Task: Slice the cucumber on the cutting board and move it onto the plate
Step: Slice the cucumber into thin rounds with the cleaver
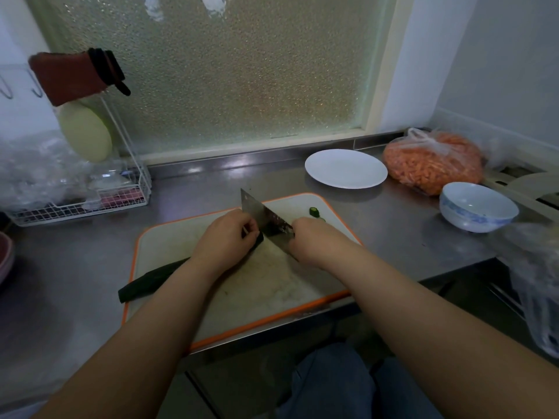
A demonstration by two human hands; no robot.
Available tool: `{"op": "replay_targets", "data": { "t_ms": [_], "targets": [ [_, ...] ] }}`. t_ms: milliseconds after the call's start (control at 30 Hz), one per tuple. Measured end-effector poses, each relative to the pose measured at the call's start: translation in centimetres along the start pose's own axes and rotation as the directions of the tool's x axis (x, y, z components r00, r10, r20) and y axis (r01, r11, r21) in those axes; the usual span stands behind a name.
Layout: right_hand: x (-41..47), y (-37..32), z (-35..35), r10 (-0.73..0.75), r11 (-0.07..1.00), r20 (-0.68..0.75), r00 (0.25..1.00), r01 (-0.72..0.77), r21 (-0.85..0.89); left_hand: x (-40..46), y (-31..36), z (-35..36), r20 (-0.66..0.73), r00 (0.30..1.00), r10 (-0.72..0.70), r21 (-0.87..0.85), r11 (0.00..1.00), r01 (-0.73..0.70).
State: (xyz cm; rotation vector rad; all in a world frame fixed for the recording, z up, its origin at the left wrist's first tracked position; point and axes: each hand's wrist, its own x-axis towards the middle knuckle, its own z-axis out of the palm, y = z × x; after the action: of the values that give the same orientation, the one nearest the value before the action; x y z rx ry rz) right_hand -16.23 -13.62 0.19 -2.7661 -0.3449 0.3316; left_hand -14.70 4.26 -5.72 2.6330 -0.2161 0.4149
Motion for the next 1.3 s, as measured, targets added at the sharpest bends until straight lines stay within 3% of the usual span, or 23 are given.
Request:
{"op": "replay_targets", "data": {
  "t_ms": [333,667,900,1000,1300],
  "targets": [
    [-1.1,-0.7,-0.3,-0.034,0.999,-0.045,0.998,0.032,-0.03,0.1,-0.1,0.0,0.022,1.0,-0.013,-0.05,0.999,0.014],
    [-0.1,-1.8,0.3,0.004,0.996,0.019,1.0,-0.002,-0.086,0.1,-0.2,0.2,0.014,1.0,0.013,-0.029,1.0,-0.012],
    [0.6,-1.0,0.2,0.015,1.0,0.085,0.996,-0.017,0.023,-0.2,-0.1,0.3,-0.044,0.998,0.045,0.018,0.999,-0.044],
    [0.3,-0.6,0.2,0.025,0.996,0.065,0.998,-0.03,0.082,-0.4,0.0,0.3,-0.055,0.998,0.037,0.038,0.999,-0.035],
    [-0.3,-0.5,0.8,-0.02,1.0,-0.06,0.998,0.021,0.015,-0.3,0.0,0.1,-0.032,0.999,0.017,0.005,1.0,-0.017]
  ]
}}
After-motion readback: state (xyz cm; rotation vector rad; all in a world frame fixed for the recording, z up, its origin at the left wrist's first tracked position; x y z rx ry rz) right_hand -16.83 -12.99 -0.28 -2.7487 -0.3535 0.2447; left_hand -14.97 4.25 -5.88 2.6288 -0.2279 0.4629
